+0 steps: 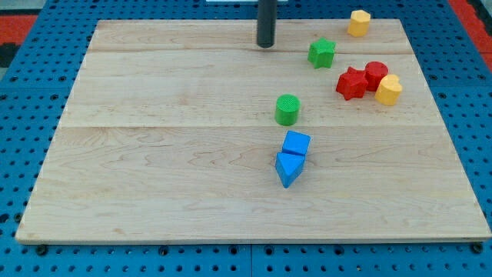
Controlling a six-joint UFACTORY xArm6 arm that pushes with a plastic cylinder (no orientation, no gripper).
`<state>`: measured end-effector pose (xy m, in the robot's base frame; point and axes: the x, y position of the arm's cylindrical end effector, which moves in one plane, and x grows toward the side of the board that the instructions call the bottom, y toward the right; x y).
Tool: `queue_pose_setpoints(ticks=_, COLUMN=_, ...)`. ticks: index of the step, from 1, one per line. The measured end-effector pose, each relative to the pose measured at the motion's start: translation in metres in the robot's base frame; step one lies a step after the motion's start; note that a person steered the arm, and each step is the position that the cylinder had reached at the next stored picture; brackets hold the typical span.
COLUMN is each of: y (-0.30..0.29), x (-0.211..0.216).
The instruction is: Push the green star towards the yellow hexagon
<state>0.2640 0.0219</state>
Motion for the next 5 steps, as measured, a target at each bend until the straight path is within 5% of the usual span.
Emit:
queue_pose_setpoints(ticks=2, y=0.023, x=0.061)
queue_pose_setpoints(ticks=5, y=0.162, x=0.0)
